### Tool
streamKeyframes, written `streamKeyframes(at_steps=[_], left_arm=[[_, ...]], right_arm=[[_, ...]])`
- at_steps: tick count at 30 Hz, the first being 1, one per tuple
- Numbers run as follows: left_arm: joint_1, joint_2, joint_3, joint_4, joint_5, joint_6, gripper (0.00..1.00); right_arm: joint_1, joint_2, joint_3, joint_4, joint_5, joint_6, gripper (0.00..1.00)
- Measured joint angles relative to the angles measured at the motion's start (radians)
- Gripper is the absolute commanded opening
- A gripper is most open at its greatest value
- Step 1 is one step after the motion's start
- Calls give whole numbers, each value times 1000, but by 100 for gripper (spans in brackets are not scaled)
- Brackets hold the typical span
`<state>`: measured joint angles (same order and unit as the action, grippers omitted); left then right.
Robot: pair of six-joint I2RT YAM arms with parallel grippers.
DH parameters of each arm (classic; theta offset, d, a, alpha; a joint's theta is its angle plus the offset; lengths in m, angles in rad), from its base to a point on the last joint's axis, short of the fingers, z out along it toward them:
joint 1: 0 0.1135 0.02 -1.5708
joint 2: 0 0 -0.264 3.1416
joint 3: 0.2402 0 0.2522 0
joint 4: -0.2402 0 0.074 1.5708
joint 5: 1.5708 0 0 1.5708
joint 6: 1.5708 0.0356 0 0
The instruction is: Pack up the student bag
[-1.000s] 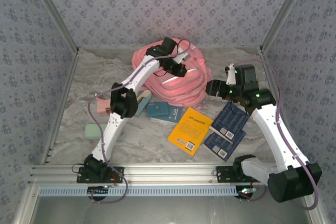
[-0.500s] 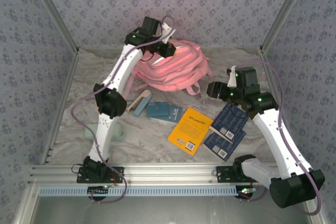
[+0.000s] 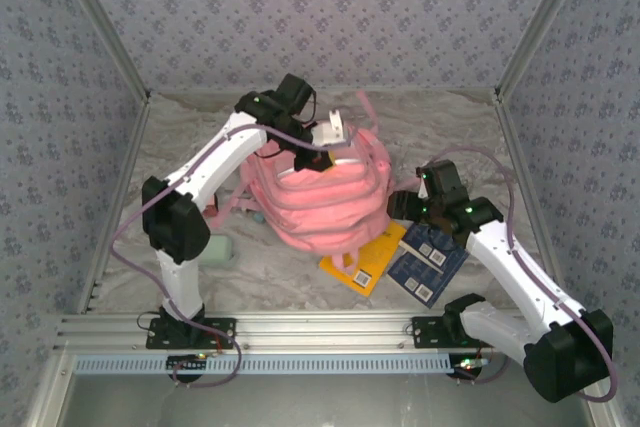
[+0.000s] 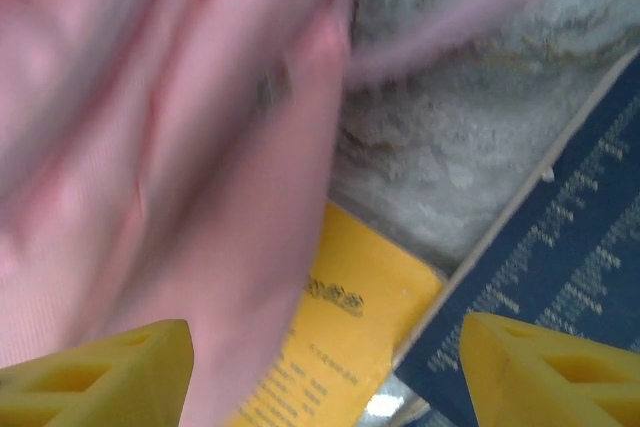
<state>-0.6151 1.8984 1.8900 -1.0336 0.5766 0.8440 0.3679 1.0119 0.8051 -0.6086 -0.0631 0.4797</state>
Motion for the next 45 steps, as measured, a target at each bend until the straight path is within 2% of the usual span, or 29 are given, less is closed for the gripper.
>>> streamKeyframes(at_steps=[3,8,10,13,15,19,22,24,29,35,40,45], left_arm=[[-14,-32,-50,-5,-15,150,0],[-27,-43,-105,11,-106,341,0],[-29,-48,-155,29,-150,399,0],[-32,-48,-215,49,-185,443,0],[-26,-49,-218,56,-163,437,0],[34,-71,-219,97,-16,377,0],[85,-84,-223,115,76,347,0],[111,-85,-224,118,122,330,0],[158,-85,-224,126,235,270,0],[181,-84,-224,140,301,237,0],[199,-84,-224,165,345,188,0],[213,-85,-245,210,371,150,0]], right_arm=[[-9,28,18,30,-6,0,73],[-10,74,49,54,-45,-9,72],[-12,84,57,55,-61,-16,66],[-17,98,58,56,-92,-26,51],[-19,103,51,65,-100,-37,47],[-9,50,-65,169,-89,-87,48],[47,-54,-229,317,-81,-197,50],[77,-82,-278,357,-87,-288,47],[53,7,-245,419,-134,-509,44],[28,84,-166,350,-298,-724,45],[-50,89,-161,304,-402,-814,45],[-68,88,-169,292,-455,-851,44]])
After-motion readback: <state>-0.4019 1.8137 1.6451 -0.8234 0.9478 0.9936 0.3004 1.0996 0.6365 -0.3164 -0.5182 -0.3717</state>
